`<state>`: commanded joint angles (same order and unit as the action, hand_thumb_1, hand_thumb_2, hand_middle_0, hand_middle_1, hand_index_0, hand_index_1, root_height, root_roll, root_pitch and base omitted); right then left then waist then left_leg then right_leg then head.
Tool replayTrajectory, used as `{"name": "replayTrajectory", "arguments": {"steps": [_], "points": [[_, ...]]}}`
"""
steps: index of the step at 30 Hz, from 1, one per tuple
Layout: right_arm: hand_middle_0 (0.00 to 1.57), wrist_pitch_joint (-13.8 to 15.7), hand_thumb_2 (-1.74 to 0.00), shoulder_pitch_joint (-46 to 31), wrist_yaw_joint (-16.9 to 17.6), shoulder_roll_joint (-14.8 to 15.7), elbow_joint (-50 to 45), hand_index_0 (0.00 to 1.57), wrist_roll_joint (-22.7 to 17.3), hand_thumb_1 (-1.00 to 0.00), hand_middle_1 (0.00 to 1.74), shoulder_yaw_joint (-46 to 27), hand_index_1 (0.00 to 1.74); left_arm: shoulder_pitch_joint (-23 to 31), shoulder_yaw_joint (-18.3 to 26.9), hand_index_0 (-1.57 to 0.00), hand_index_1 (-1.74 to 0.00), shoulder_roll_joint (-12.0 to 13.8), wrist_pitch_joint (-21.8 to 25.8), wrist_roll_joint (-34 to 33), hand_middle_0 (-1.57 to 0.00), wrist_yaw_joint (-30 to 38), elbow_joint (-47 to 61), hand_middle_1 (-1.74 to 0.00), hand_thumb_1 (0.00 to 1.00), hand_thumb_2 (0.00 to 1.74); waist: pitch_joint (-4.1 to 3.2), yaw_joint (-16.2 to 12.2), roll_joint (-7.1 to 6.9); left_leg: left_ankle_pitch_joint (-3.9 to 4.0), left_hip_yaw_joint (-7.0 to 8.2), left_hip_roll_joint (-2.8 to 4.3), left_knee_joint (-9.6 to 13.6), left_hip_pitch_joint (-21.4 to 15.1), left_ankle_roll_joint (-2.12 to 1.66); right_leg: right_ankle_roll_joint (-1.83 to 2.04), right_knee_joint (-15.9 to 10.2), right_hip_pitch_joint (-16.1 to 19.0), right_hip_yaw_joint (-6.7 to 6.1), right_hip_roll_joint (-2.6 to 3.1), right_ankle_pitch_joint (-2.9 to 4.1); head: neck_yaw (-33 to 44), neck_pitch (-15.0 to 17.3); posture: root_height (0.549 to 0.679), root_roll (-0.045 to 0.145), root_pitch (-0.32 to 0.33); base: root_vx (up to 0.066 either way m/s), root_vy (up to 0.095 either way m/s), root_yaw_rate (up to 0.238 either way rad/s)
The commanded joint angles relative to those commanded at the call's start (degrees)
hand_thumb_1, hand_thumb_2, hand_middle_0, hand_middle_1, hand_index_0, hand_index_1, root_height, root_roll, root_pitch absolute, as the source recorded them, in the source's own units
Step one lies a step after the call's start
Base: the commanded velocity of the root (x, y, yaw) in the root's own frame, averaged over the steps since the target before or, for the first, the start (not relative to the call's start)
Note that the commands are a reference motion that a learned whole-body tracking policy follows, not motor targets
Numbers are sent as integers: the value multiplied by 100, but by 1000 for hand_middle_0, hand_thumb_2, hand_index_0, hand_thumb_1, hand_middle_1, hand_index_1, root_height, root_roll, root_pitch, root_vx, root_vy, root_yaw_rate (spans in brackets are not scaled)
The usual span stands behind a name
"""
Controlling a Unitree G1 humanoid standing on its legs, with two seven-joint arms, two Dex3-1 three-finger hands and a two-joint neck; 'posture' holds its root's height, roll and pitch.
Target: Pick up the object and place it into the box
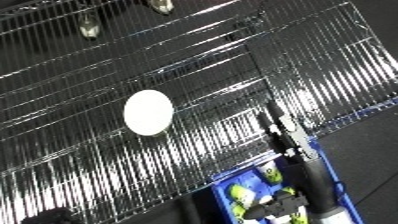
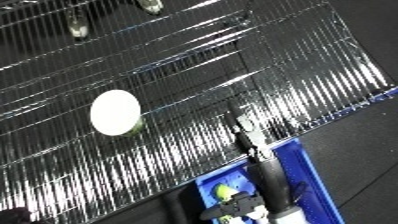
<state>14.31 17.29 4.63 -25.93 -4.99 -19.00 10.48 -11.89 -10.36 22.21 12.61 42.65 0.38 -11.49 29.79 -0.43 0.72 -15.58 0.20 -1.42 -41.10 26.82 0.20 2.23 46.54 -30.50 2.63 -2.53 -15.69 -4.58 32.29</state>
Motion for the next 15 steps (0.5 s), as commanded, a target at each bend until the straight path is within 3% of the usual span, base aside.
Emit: {"name": "replayTrajectory", "arguments": {"steps": [6, 15], "points": [[0, -189, 0, 183, 19, 29, 9, 0, 85, 0, 0, 160, 0, -50, -37, -1570, -1740, 36, -168, -67, -1570, -86, 13, -1740, 1000, 1740, 0, 161, -22, -3, -42, -20, -88, 52, 1, 9, 172, -30, 104, -64, -80, 97, -45, 630, 56, 37, 66, -17, 190], [0, -423, 0, 644, 410, 11, 111, 0, 268, 0, 0, 339, 0, -82, -116, -1570, -1740, 124, -299, -119, -1570, -147, 139, -1740, 1000, 1740, 0, 373, 7, -93, -79, -92, -408, 314, 36, -15, 513, -273, 231, -141, -174, -67, 9, 621, 52, 39, 49, -1, 165]]}}
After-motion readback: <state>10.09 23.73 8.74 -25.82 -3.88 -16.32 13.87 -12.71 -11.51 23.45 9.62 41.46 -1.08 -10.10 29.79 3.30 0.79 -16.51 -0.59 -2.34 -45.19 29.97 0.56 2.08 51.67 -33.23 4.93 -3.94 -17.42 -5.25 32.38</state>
